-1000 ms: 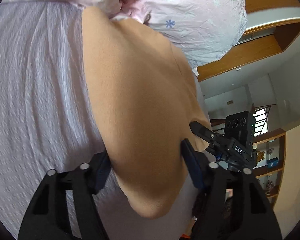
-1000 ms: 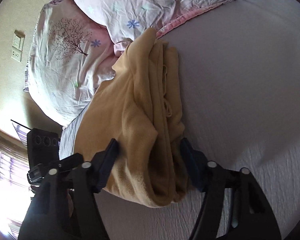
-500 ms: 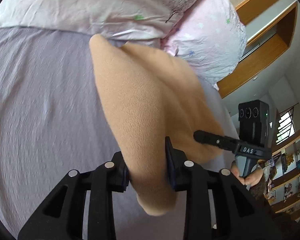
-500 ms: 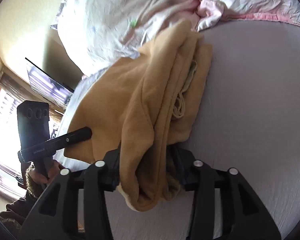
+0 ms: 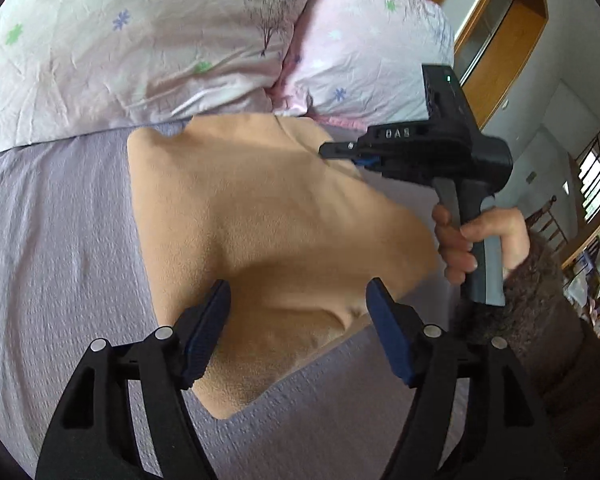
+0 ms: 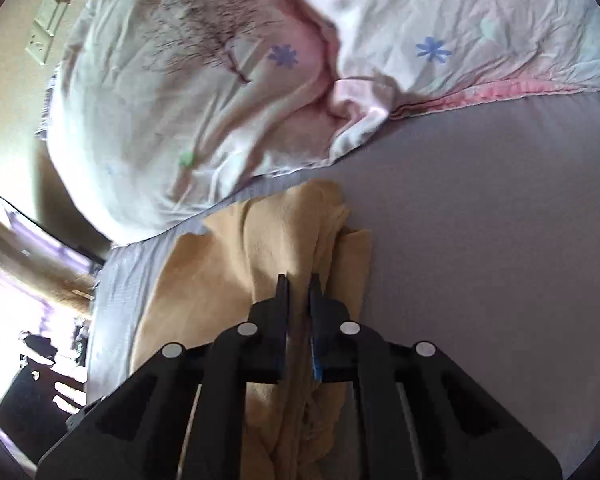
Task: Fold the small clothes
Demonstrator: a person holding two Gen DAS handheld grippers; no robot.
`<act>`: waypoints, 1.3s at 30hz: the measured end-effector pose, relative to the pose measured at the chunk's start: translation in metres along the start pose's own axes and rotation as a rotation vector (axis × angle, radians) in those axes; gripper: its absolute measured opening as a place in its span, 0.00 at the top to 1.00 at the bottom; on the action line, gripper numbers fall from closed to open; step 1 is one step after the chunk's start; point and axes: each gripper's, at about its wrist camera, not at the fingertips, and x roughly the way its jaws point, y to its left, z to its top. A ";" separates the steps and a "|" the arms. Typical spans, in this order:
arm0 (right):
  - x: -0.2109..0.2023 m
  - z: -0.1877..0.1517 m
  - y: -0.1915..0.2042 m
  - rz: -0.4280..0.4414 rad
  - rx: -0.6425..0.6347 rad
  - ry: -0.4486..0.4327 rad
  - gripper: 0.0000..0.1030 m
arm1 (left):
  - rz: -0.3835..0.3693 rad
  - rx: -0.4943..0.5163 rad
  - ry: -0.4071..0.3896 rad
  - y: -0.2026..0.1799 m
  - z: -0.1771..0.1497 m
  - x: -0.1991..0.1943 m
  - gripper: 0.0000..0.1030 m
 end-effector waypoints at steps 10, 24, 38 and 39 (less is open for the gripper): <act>-0.085 -0.065 0.012 0.384 -0.056 -0.050 0.36 | 0.005 0.014 -0.015 -0.001 -0.007 -0.003 0.23; -0.117 -0.157 0.020 -0.024 -0.217 -0.120 0.02 | 0.265 -0.005 -0.041 0.004 -0.051 -0.039 0.01; -0.048 -0.199 0.041 -0.310 -0.394 -0.004 0.02 | 0.472 -0.002 0.081 0.022 -0.067 -0.009 0.01; -0.047 -0.202 0.044 -0.326 -0.405 -0.005 0.02 | 0.472 -0.001 0.080 0.021 -0.067 -0.009 0.01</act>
